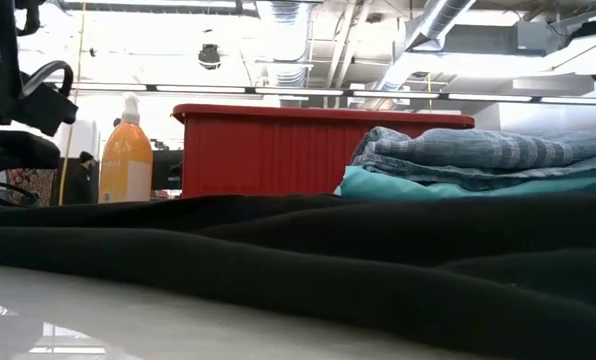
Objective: Fold Laundry from Bin
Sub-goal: Fold the black shirt
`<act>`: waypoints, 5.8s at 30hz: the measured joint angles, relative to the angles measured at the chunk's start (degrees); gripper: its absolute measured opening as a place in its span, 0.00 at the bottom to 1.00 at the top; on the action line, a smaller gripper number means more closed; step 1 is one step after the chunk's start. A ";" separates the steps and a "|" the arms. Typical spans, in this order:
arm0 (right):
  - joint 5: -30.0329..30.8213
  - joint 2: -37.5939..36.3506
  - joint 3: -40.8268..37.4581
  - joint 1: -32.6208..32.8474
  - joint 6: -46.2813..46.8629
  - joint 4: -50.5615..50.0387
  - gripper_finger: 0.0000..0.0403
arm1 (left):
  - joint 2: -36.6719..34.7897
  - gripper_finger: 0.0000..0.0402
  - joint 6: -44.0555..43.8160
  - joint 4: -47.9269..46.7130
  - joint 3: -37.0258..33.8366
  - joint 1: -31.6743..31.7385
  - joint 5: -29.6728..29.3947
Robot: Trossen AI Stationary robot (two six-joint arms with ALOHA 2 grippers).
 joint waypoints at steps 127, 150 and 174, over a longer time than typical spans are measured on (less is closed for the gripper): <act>11.58 -16.35 -20.94 10.42 -109.32 16.23 0.55 | 61.94 0.27 -10.08 32.14 79.58 9.58 -26.09; 12.03 -15.95 -31.79 0.22 -107.06 19.43 0.52 | 61.83 0.27 -13.37 24.33 79.58 11.80 -24.13; -0.81 -29.87 -28.07 5.60 -90.02 11.82 0.08 | 52.06 0.27 -4.60 19.71 79.49 12.93 -34.71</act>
